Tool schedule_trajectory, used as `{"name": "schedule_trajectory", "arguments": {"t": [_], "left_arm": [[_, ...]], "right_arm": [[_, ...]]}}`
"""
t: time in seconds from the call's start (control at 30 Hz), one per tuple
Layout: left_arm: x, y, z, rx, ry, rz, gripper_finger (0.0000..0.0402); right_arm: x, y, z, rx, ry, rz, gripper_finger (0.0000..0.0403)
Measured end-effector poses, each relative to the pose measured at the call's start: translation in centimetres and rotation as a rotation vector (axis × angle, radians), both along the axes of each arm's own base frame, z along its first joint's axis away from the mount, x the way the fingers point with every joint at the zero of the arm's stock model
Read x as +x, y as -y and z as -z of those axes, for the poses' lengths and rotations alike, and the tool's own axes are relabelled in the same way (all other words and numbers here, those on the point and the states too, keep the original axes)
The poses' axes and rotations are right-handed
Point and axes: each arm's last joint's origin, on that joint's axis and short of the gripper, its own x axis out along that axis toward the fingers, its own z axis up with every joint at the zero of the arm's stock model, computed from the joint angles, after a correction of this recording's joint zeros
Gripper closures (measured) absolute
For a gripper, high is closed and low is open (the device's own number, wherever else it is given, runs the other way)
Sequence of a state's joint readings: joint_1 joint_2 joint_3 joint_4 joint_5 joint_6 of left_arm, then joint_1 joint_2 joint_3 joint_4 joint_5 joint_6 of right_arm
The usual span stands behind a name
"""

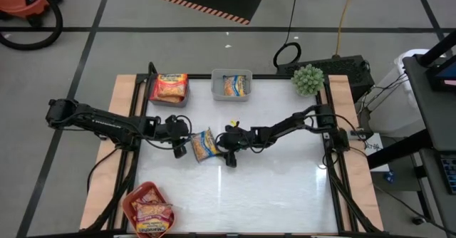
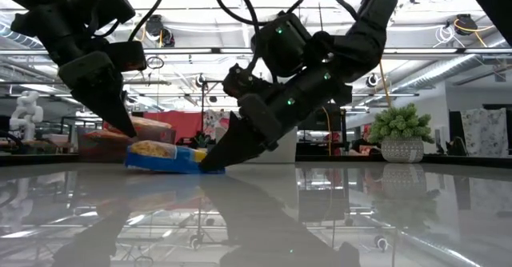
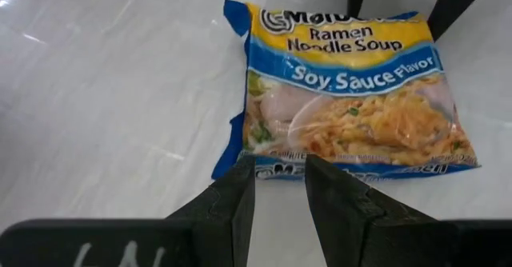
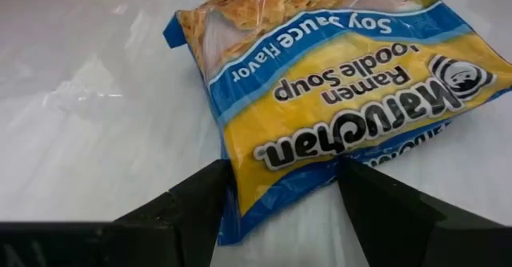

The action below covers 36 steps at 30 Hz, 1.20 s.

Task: Sort Maruchan noodles
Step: Put the blue noodle pack into the gray bin

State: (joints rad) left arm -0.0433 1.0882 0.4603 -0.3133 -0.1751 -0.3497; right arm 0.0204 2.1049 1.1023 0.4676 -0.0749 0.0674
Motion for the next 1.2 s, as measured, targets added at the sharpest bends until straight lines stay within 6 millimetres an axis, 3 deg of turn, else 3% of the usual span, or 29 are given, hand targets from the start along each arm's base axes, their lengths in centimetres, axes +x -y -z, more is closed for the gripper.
{"name": "schedule_trajectory", "arguments": {"t": [0.2, 0.6, 0.93, 1.2], "left_arm": [[0.0, 0.0, 0.0, -0.002, 0.003, 0.002, 0.0286], [0.0, 0.0, 0.0, -0.001, 0.003, 0.002, 0.0286], [0.0, 0.1, 0.0, -0.019, 0.006, -0.016, 0.0286], [0.5, 0.4, -0.8, 0.004, 0.030, 0.030, 0.0286]], "right_arm": [[0.1, 0.1, 0.0, -0.015, 0.015, 0.017, 0.0206], [0.2, 0.7, -0.2, -0.090, 0.036, 0.012, 0.0391], [-0.5, 1.9, -3.5, -0.264, 0.029, 0.065, 0.0400], [-2.4, 4.4, -10.3, -0.437, 0.093, 0.153, 0.0401]]}}
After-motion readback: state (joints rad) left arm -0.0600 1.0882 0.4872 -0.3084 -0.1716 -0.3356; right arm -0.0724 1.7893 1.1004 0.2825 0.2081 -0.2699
